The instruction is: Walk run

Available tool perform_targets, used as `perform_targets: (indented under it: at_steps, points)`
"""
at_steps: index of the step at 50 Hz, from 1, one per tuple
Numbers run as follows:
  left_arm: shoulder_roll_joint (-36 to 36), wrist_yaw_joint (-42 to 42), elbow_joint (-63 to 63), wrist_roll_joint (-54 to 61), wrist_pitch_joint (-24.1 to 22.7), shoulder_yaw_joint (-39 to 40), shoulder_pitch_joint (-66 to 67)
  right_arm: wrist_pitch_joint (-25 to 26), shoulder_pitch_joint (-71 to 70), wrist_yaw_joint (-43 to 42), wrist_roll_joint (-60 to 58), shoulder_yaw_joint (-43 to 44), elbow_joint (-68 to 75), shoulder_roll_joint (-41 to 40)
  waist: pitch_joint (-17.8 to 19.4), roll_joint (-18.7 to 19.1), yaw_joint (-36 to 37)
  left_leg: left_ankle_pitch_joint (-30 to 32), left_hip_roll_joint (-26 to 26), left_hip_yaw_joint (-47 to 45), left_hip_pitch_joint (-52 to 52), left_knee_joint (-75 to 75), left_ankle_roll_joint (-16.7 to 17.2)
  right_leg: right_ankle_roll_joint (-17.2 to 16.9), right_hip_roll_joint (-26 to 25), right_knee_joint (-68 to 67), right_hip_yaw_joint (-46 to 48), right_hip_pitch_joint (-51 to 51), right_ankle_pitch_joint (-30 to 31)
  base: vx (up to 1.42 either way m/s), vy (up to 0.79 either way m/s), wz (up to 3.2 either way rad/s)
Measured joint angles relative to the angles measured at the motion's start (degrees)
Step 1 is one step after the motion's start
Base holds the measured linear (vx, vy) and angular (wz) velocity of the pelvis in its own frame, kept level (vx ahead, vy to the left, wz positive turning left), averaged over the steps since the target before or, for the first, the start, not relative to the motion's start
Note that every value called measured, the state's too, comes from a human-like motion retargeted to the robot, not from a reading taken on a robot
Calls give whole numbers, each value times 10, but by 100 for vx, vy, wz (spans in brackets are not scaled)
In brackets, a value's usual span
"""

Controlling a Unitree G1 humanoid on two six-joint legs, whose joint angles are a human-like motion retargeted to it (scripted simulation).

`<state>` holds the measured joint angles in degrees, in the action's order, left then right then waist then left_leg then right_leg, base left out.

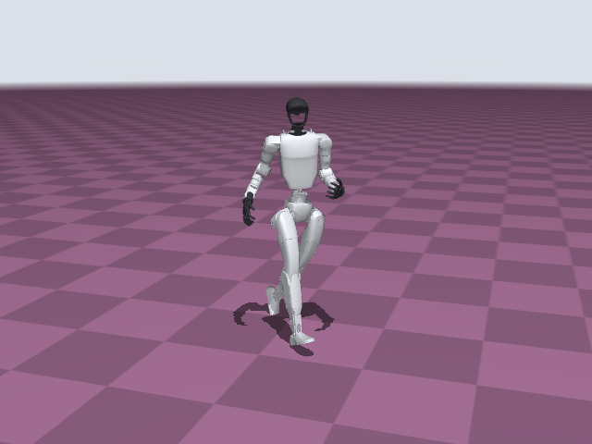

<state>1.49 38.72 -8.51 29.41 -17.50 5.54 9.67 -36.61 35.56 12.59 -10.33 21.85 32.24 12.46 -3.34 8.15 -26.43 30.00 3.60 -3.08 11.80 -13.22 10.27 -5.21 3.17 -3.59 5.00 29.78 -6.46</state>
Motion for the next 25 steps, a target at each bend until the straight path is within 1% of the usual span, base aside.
perform_targets:
  at_steps: [1,2,3,4,5,6,7,8,9,10,11,12,13,15,17,18,20,22,23,24,25]
  points:
    - [1,9,9,0,2,2,-7,-2,-9,-7,14,1,-13,-2,10,-6,6,0,8,4,11,-27,-14,6,14,14,6,-6,-23,175,-75,-4]
    - [2,16,17,0,4,3,-15,-2,-20,-13,28,1,-28,-5,21,-18,8,-2,20,11,23,-56,-29,12,30,15,13,-13,-32,177,-79,15]
    - [5,21,26,0,7,5,-26,1,-36,-16,41,0,-47,-7,37,-38,1,-9,38,20,37,-89,-47,19,53,-9,20,-19,-11,181,-85,70]
    - [10,27,35,0,10,7,-32,6,-51,-21,50,-7,-66,-7,48,-53,-10,-28,48,31,41,-141,-61,36,64,-41,22,-31,61,186,-93,118]
    - [17,34,44,0,14,8,-35,10,-67,-27,57,-17,-84,-6,57,-65,-23,-54,52,43,39,-202,-74,59,69,-77,21,-44,158,210,-128,-6]
    - [14,71,50,-12,14,31,-7,13,-71,-36,57,-43,-96,-4,44,-62,9,-80,84,35,22,-255,-79,78,1,-143,-74,-47,110,246,-155,-86]
    - [10,107,50,-25,11,48,25,14,-79,-47,54,-67,-99,-6,28,-57,25,-116,94,36,-4,-317,-84,88,-27,-205,-104,-45,68,304,-176,-60]
    - [3,137,38,-42,1,51,61,15,-92,-62,45,-86,-86,-15,4,-47,9,-172,58,52,-48,-398,-92,82,23,-261,-3,-33,39,289,-148,36]
    - [-8,139,8,-50,1,38,82,24,-132,-54,39,-72,-57,-31,-28,-47,35,-232,39,34,-114,-452,-119,85,27,-285,27,-44,3,236,-111,37]
    - [-23,128,-31,-53,5,16,95,37,-185,-34,35,-41,-20,-52,-64,-54,83,-294,28,-2,-191,-491,-155,92,8,-292,21,-65,-36,181,-79,-136]
    - [-29,126,-53,-37,8,24,110,41,-208,-29,43,-78,-18,-57,-84,-68,114,-333,30,-53,-225,-470,-179,99,-6,-276,-10,-90,-42,175,-62,-202]
    - [-33,126,-71,-27,8,27,124,41,-230,-25,54,-112,-20,-61,-96,-77,138,-368,31,-89,-259,-446,-198,104,-19,-259,-28,-115,-39,185,-53,-168]
    - [-33,130,-80,-32,5,25,136,36,-247,-26,71,-142,-33,-66,-93,-76,145,-394,28,-97,-290,-414,-208,102,-28,-240,-20,-141,-19,167,-43,-58]
    - [-31,118,-92,-53,-9,24,144,27,-278,-28,106,-187,-70,-70,-77,-75,162,-424,35,-83,-350,-321,-198,77,-37,-172,24,-211,59,136,-41,23]
    - [-27,97,-100,-64,-16,35,149,24,-294,-8,128,-224,-107,-59,-65,-84,193,-415,59,-59,-377,-175,-178,48,-56,-120,52,-278,175,135,-58,-22]
    - [-25,92,-103,-68,-16,40,151,28,-299,6,135,-241,-124,-52,-59,-89,211,-410,68,-49,-380,-98,-168,28,-68,-102,63,-309,233,170,-71,-58]
    - [-17,89,-109,-73,-12,49,147,48,-306,43,144,-262,-163,-37,-47,-97,251,-411,78,-38,-379,42,-164,-26,-81,-80,82,-370,328,165,-67,-77]
    - [-10,87,-104,-73,-7,56,136,66,-314,77,142,-269,-206,-17,-21,-110,290,-419,74,-60,-370,117,-120,-77,-73,-131,80,-410,365,176,-63,-70]
    - [-2,85,-97,-72,-6,57,127,71,-323,86,141,-270,-226,-8,-2,-110,303,-423,68,-65,-362,130,-83,-92,-78,-178,74,-422,365,163,-64,-34]
    - [6,80,-86,-71,-4,56,118,75,-336,88,137,-272,-241,1,15,-108,313,-399,61,-57,-358,122,-89,-97,-90,-226,59,-426,365,149,-65,-14]
    - [15,75,-74,-69,-2,54,108,77,-351,88,132,-275,-253,10,31,-106,321,-360,54,-42,-358,104,-116,-98,-105,-276,41,-428,365,154,-68,50]
